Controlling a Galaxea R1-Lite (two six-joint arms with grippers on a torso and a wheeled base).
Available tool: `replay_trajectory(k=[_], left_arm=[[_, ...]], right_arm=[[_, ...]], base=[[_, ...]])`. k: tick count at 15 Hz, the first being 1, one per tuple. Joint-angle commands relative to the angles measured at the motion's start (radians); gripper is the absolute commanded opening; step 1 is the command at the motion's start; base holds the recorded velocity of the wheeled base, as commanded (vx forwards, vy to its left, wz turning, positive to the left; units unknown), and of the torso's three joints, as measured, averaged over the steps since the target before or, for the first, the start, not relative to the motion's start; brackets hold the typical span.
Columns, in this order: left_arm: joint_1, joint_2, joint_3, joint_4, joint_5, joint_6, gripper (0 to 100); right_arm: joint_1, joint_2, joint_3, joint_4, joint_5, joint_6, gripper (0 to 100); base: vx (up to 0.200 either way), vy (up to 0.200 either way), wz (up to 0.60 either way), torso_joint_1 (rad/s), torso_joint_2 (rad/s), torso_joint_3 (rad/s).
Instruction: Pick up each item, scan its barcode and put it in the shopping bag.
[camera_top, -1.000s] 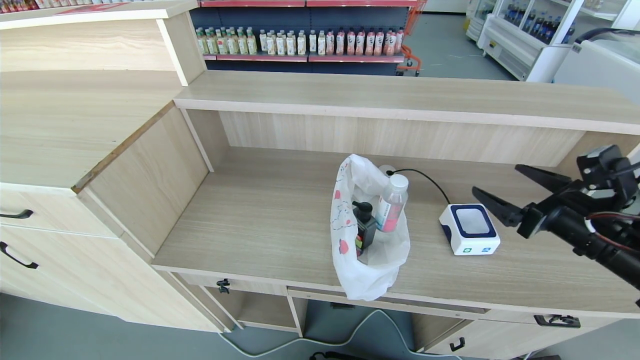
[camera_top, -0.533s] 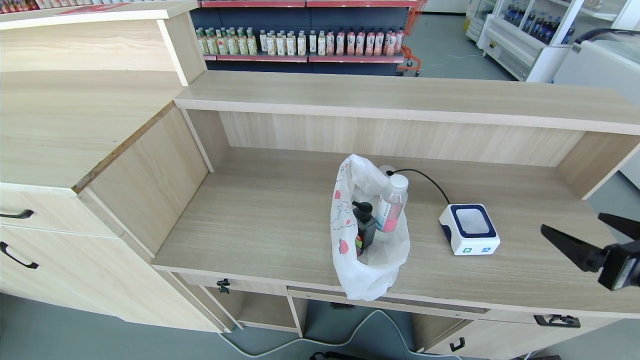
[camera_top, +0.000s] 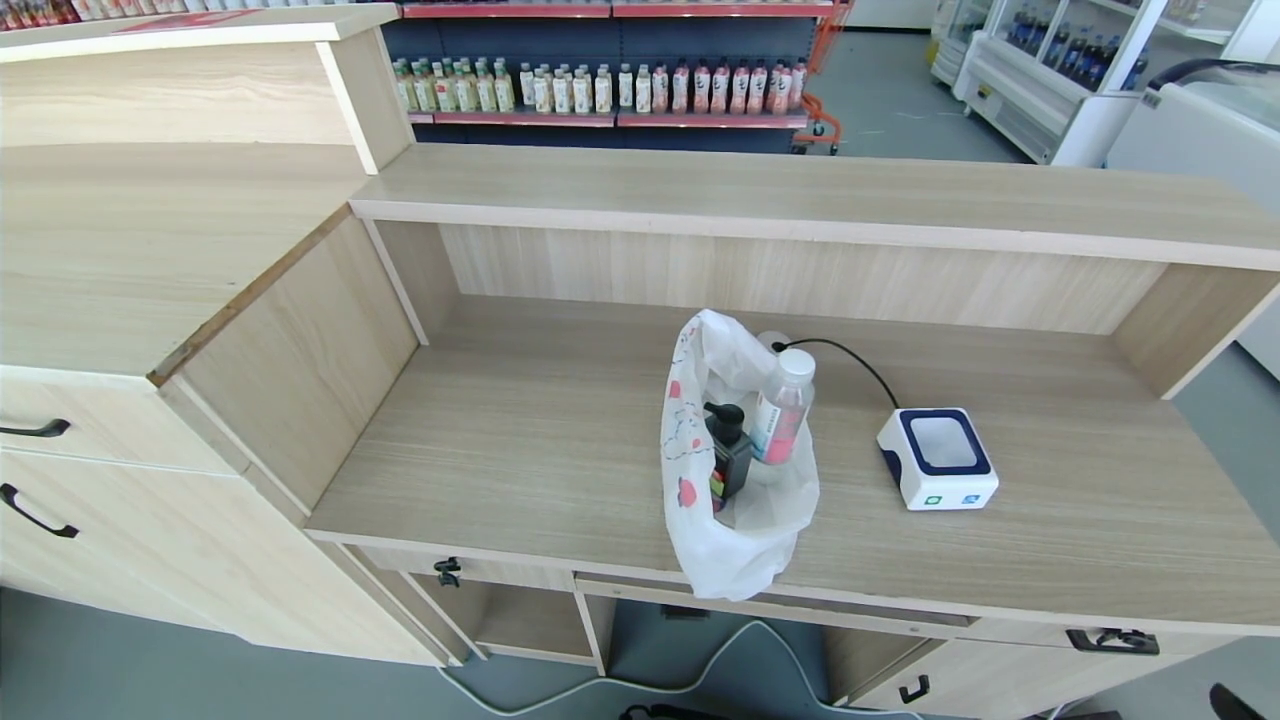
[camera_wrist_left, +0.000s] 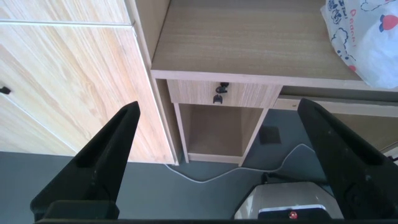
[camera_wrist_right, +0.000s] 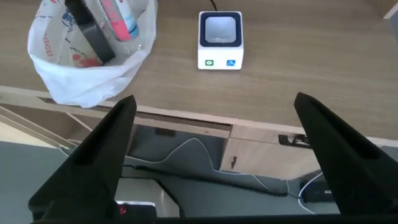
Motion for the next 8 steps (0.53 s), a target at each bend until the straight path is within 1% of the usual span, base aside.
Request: replay_trajectory(k=[1, 2, 3, 8], left_arm=[[0.0, 0.0, 0.0, 0.0, 0.0, 0.0, 100], [0.0, 0.0, 0.0, 0.0, 0.0, 0.0, 100], [0.0, 0.0, 0.0, 0.0, 0.0, 0.0, 100], [0.0, 0.0, 0.0, 0.0, 0.0, 0.0, 100]], right_arm=[[-0.014, -0.317, 0.026, 0.19, -0.02, 0.015, 100], [0.003, -0.339, 0.026, 0.202, -0.053, 0.016, 100], [0.029, -0.39, 0.026, 0.234, -0.061, 0.013, 100], [0.029, -0.39, 0.026, 0.254, -0.069, 0.028, 100]], base=[[0.0, 0.0, 0.0, 0.0, 0.0, 0.0], [0.0, 0.0, 0.0, 0.0, 0.0, 0.0], [0.0, 0.0, 0.0, 0.0, 0.0, 0.0], [0.0, 0.0, 0.0, 0.0, 0.0, 0.0]])
